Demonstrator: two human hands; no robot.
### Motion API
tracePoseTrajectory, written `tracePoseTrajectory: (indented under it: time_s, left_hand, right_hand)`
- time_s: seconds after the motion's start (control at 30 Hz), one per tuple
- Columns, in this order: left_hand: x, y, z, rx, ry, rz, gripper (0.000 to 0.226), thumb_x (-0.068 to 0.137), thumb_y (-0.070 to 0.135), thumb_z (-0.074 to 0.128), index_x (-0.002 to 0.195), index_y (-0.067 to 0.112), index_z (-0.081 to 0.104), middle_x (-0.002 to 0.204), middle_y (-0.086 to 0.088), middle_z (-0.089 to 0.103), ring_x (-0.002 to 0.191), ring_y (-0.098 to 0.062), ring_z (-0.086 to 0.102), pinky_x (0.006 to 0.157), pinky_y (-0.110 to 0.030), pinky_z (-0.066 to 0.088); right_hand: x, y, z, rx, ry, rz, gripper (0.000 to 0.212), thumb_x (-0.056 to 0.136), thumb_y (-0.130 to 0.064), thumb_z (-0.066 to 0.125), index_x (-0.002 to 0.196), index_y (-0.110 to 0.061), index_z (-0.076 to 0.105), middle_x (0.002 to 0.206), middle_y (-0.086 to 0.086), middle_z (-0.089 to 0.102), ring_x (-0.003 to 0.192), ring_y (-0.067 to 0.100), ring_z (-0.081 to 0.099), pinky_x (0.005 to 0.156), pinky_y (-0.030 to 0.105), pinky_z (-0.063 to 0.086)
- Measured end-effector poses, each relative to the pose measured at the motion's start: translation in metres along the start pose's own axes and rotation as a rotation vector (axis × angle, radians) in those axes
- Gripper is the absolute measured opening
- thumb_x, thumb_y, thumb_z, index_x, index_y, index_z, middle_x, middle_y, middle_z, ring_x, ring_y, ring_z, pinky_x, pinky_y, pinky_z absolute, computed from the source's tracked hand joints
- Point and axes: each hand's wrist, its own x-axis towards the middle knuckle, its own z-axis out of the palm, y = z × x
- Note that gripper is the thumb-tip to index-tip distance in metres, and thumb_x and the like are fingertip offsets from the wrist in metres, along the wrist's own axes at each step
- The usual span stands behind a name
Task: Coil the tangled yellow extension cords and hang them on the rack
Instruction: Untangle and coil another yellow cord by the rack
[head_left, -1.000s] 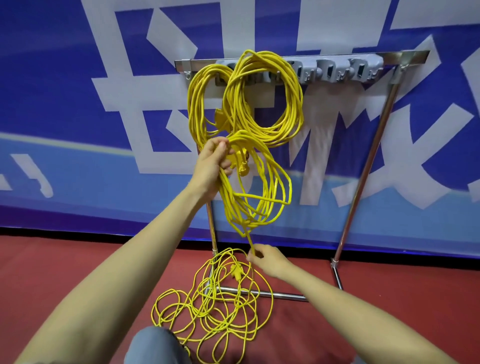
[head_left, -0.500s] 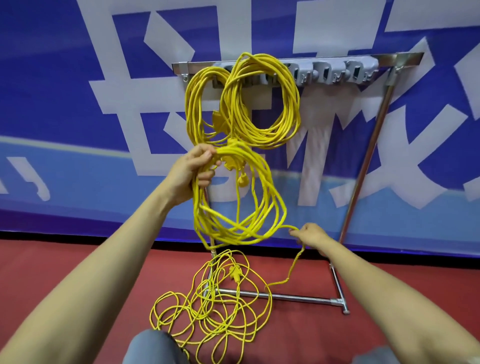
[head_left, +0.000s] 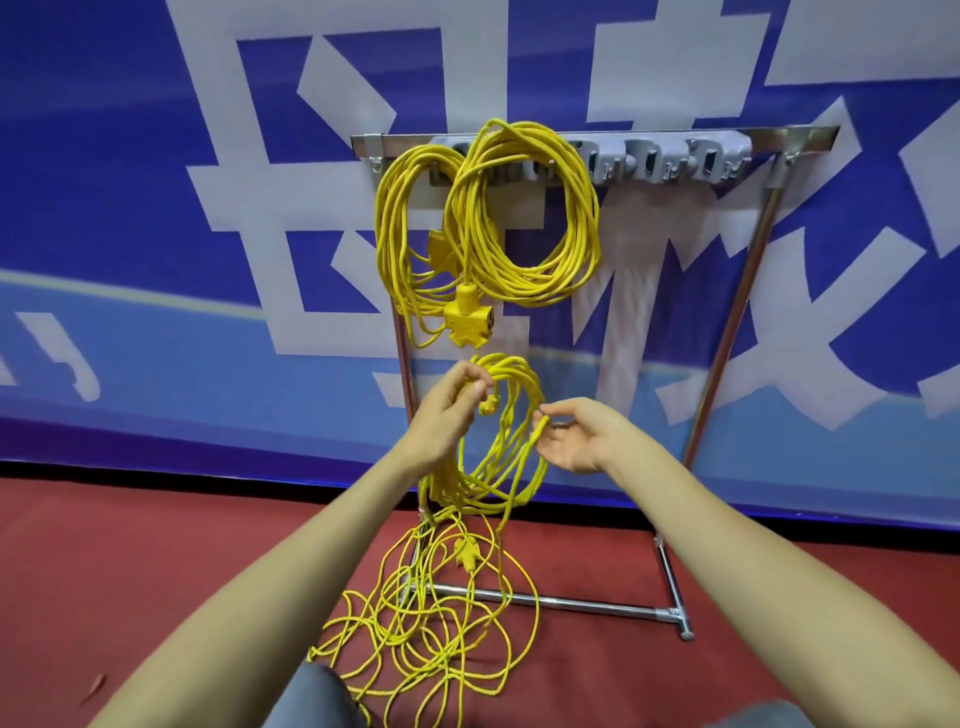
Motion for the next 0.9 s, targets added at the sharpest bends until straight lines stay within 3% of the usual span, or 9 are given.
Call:
tracePoseTrajectory:
  time_s: [0.1,0.2,0.27,0.37,0.5,0.6,0.7,0.77,0.9]
  left_hand:
    - [-0.004,-0.007,0.002,0.045,0.033,0.031,0.014,0.103,0.018,0.044,0.094,0.025,0.052,0.075,0.014,0.053,0.051,-0.009,0.035,0.046,-0.019,0.029]
    - [-0.009,-0.005,0.008,0.173,0.023,0.091,0.014,0.102,0.014,0.045,0.095,0.023,0.052,0.071,0.018,0.052,0.055,0.001,0.044,0.053,-0.014,0.033]
    - [-0.009,-0.003,0.009,0.18,0.05,0.097,0.013,0.102,0.013,0.044,0.096,0.022,0.052,0.066,0.023,0.053,0.057,0.002,0.046,0.056,-0.016,0.035]
    - [-0.008,-0.007,0.004,0.176,0.06,0.088,0.012,0.102,0.016,0.045,0.096,0.023,0.052,0.069,0.022,0.053,0.059,0.001,0.046,0.059,-0.022,0.036]
    - [-0.013,-0.015,0.0,0.171,0.073,0.06,0.014,0.102,0.022,0.045,0.094,0.031,0.053,0.067,0.013,0.05,0.058,-0.015,0.043,0.056,-0.037,0.04]
    - [-0.015,-0.021,0.001,0.144,0.113,0.032,0.017,0.102,0.018,0.045,0.094,0.031,0.052,0.062,0.012,0.047,0.058,-0.02,0.042,0.055,-0.041,0.041]
    - [-0.015,-0.022,0.006,0.128,0.118,0.021,0.018,0.101,0.015,0.046,0.093,0.03,0.053,0.064,0.009,0.046,0.058,-0.02,0.043,0.056,-0.038,0.04]
    - [-0.014,-0.021,0.01,0.135,0.117,0.03,0.018,0.101,0.013,0.047,0.093,0.028,0.053,0.072,0.005,0.05,0.059,-0.016,0.047,0.059,-0.035,0.043]
    - [-0.015,-0.025,0.012,0.065,0.104,-0.003,0.014,0.1,0.008,0.048,0.095,0.019,0.055,0.092,-0.008,0.056,0.07,-0.013,0.06,0.07,-0.028,0.051]
  right_hand:
    - [-0.013,-0.003,0.014,0.065,-0.082,-0.009,0.012,0.093,0.003,0.045,0.082,0.0,0.051,0.079,0.015,0.058,0.078,0.025,0.058,0.087,0.045,0.045]
    - [-0.02,0.0,0.022,-0.028,-0.11,-0.057,0.013,0.091,0.004,0.05,0.08,-0.002,0.053,0.068,0.011,0.06,0.075,0.018,0.056,0.087,0.056,0.041]
    - [-0.021,0.003,0.025,-0.032,-0.126,-0.083,0.012,0.091,0.004,0.051,0.081,-0.003,0.053,0.076,0.009,0.06,0.073,0.014,0.053,0.085,0.063,0.041]
    - [-0.021,0.0,0.026,0.068,-0.075,-0.093,0.01,0.091,0.008,0.049,0.084,0.002,0.053,0.079,0.014,0.053,0.069,0.016,0.052,0.082,0.055,0.049]
    - [-0.023,-0.007,0.022,-0.233,0.028,-0.128,0.014,0.092,0.002,0.054,0.079,-0.002,0.056,0.077,0.007,0.064,0.068,0.012,0.053,0.066,0.04,0.056]
    - [-0.022,-0.006,0.022,-0.458,0.074,-0.168,0.02,0.09,0.001,0.056,0.072,-0.009,0.055,0.073,0.004,0.066,0.07,0.013,0.05,0.069,0.044,0.053]
    - [-0.024,-0.003,0.025,-0.703,0.141,-0.206,0.021,0.089,-0.004,0.058,0.071,-0.013,0.055,0.072,-0.001,0.064,0.07,0.012,0.05,0.086,0.046,0.041]
    - [-0.025,-0.003,0.025,-0.592,0.102,-0.199,0.022,0.091,0.0,0.053,0.073,-0.011,0.053,0.075,0.004,0.063,0.068,0.013,0.051,0.085,0.051,0.044]
    - [-0.026,-0.006,0.028,-0.138,0.016,-0.196,0.012,0.094,0.007,0.044,0.085,0.004,0.051,0.083,0.016,0.057,0.072,0.021,0.057,0.091,0.056,0.046]
